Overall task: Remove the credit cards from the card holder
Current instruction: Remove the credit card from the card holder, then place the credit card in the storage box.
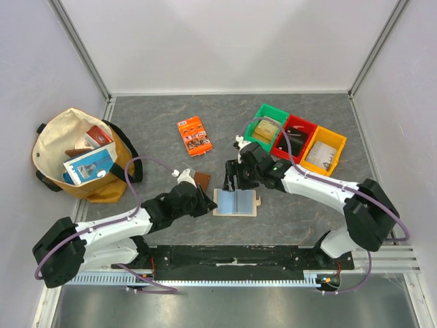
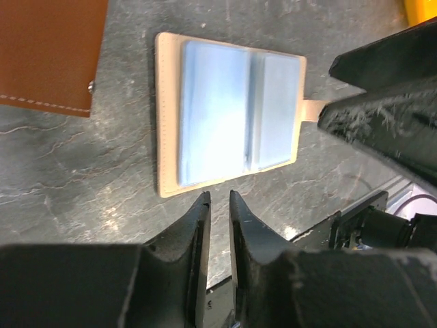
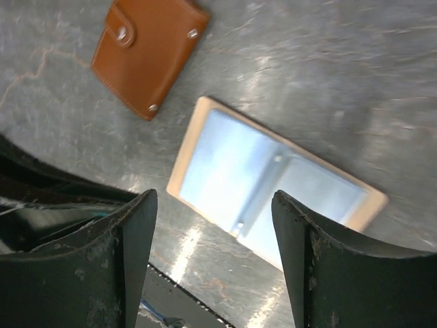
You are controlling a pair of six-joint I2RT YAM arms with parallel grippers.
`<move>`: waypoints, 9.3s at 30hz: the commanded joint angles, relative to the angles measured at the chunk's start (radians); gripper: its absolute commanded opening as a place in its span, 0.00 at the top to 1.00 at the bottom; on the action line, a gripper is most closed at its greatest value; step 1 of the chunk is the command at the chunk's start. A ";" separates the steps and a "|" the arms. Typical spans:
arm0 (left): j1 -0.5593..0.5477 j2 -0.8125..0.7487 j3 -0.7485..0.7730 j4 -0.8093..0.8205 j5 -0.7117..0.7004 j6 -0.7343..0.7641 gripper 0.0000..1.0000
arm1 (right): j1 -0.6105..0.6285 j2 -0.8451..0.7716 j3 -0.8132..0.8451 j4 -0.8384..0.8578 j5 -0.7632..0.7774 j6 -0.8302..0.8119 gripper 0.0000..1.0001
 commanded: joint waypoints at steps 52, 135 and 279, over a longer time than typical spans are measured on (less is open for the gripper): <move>-0.001 0.353 0.113 0.091 0.021 0.069 0.78 | -0.024 -0.020 -0.057 0.183 -0.180 0.059 0.50; 0.113 0.299 -0.027 0.153 0.098 0.012 0.86 | -0.257 0.160 -0.397 0.718 -0.588 0.091 0.82; 0.262 -0.312 -0.094 0.462 0.168 -0.073 0.98 | -0.129 -0.476 -0.555 0.983 -0.278 0.340 0.10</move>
